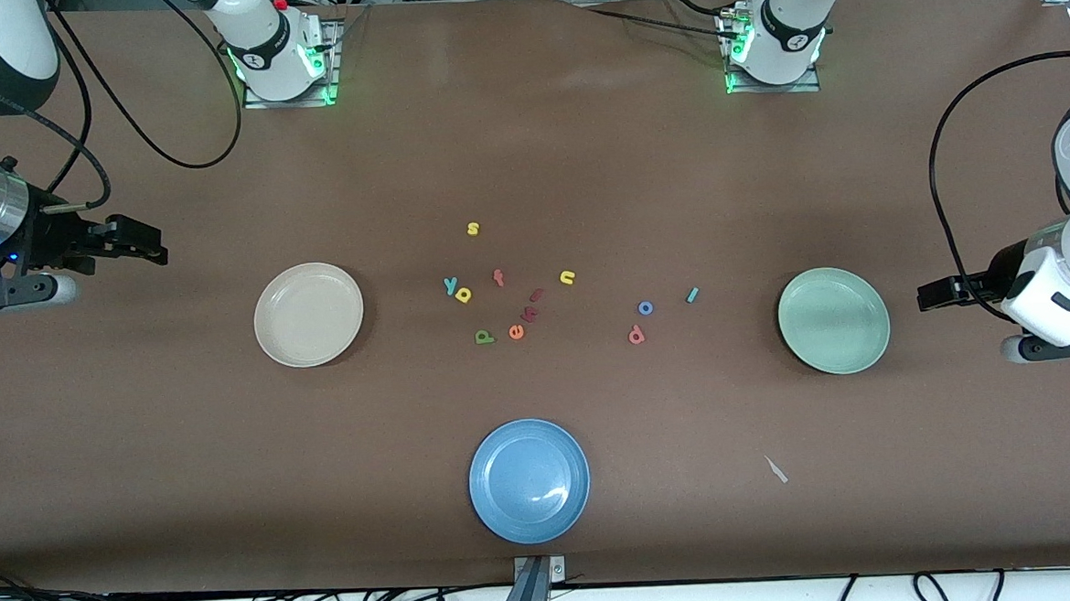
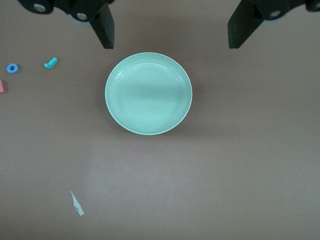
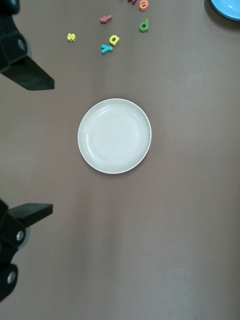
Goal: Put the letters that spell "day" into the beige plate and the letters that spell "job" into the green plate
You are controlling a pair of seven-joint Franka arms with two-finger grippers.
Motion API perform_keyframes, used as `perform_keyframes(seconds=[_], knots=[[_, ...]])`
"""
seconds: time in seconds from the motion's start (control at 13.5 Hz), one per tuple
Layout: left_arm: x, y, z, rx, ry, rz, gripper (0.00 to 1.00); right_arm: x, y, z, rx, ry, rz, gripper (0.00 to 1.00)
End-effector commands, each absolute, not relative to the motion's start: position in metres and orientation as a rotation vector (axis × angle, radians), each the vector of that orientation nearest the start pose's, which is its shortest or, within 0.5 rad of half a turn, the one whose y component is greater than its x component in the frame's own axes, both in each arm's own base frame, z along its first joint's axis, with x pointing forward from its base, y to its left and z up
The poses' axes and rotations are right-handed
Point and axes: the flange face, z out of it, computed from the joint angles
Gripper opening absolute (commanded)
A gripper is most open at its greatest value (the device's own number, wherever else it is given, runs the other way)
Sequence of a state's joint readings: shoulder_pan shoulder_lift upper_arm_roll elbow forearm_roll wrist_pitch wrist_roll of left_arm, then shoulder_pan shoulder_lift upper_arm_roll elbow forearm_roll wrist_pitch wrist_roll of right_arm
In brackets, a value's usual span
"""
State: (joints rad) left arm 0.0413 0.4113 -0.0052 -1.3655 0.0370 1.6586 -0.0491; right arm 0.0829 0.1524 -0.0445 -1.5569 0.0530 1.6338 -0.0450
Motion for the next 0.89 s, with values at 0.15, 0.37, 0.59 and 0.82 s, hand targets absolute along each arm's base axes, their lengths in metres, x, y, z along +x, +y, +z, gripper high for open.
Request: perform_keyframes(seconds=[0.15, 0.37, 0.59, 0.82], knots=[[0.6669, 0.0334, 0.4778, -3.133, -0.105, 0.176, 1.0, 0.6061, 0.0282, 0.5493, -3.115, -0.112, 0.083, 1.0], [0.667, 0.0332, 0.4778, -3.132, -0.107, 0.176, 1.0, 0.6065, 0.0284, 0.5495, -3.114, -0.112, 0.079, 1.0], [0.6671, 0.0303, 0.4778, -3.132, -0.1, 0.176, 1.0, 0.6074, 0.0257, 0.549, -3.115, -0.103, 0.074, 1.0], [0.6671, 0.0301, 0.4778, -3.132, -0.1, 0.176, 1.0, 0.6079, 0.0238, 0.5493, -3.115, -0.095, 0.069, 1.0]])
